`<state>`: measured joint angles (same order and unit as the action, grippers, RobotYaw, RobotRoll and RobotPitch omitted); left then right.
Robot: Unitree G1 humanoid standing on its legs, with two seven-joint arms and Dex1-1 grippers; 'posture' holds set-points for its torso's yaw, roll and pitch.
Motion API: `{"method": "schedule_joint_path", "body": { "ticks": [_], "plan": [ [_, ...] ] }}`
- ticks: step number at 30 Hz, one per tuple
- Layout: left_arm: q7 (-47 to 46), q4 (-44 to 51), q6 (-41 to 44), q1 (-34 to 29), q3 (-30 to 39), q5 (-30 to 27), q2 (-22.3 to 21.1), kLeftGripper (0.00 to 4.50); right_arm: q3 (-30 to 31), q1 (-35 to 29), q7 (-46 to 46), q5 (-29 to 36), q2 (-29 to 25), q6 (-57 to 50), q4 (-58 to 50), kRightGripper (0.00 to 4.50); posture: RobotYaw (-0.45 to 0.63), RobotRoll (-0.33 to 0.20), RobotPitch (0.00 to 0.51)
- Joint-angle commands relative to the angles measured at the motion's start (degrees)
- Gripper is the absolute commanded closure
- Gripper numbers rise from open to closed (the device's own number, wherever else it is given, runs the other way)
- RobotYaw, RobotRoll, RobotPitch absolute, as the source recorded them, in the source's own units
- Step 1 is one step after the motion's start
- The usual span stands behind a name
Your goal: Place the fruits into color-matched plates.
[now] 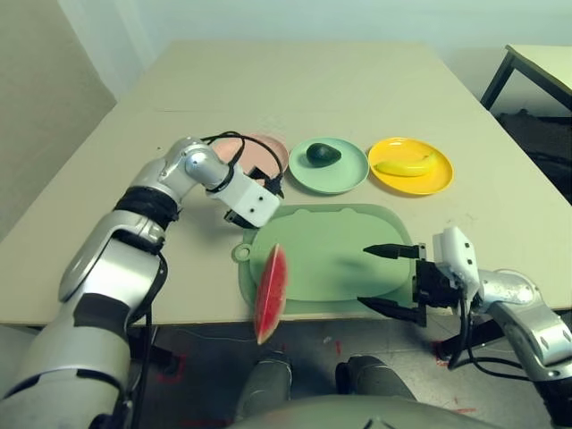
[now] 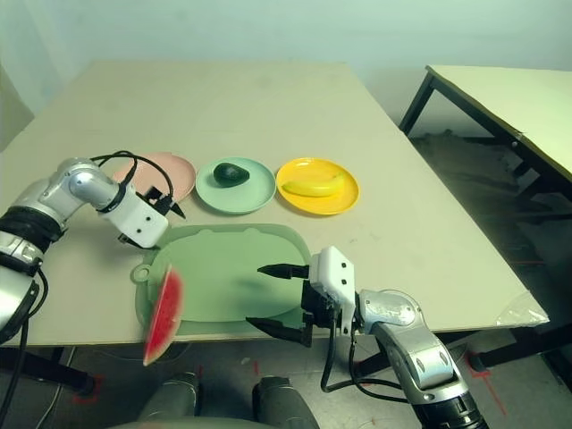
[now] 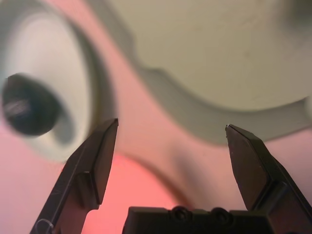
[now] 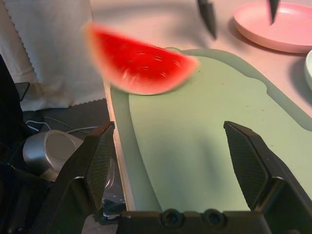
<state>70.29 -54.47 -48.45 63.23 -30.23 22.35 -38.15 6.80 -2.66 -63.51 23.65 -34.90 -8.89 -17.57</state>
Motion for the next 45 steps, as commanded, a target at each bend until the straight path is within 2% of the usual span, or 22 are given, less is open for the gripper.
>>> {"method": "schedule_joint_path", "body": {
  "ticks": [1,8,13,16,23,30,38,45],
  "plan": [
    [-0.06,-0.94,-0.44,1.38,0.89,0.17,-0.99,0.03,0.71,0.05,-0.06,-0.4,-0.37,0.18,-0.18,0.0,0.06,0.0,0.033],
    [8.91,7.9,4.81,-2.15,3.27,-7.51,-4.14,0.03,1.29,-0.02,0.34,-0.56,-0.12,0.55,-0.03,0.0,0.06,0.0,0.034],
    [16.6,22.27,17.01,-7.86,5.74,-14.46,-8.5,0.03,1.64,0.39,0.09,-0.71,0.08,0.95,0.68,0.0,0.07,0.0,0.035],
    [19.59,33.78,27.27,-11.97,7.37,-18.41,-10.89,0.03,1.83,0.71,-0.13,-0.78,0.15,1.19,1.24,0.0,0.07,0.0,0.035],
    [21.4,51.02,41.84,-16.12,10.03,-22.88,-13.53,0.03,2.09,0.98,-0.6,-0.88,0.15,1.63,1.84,0.0,0.09,0.0,0.036],
    [22.2,59.43,49.03,-17.1,10.33,-27.38,-14.62,0.03,2.11,1.34,-0.91,-1.02,0.12,1.89,2.42,0.0,0.08,0.0,0.037],
    [22.2,62.76,52.18,-17.27,10.85,-27.87,-16.96,0.03,2.22,1.52,-1.14,-1.19,0.25,2.13,2.68,0.0,0.08,0.0,0.035],
    [21.87,69.64,59.48,-19.71,12.35,-27.78,-21.64,0.03,2.53,1.69,-1.31,-1.32,0.44,2.46,2.91,0.0,0.09,0.0,0.033]
  ]
}}
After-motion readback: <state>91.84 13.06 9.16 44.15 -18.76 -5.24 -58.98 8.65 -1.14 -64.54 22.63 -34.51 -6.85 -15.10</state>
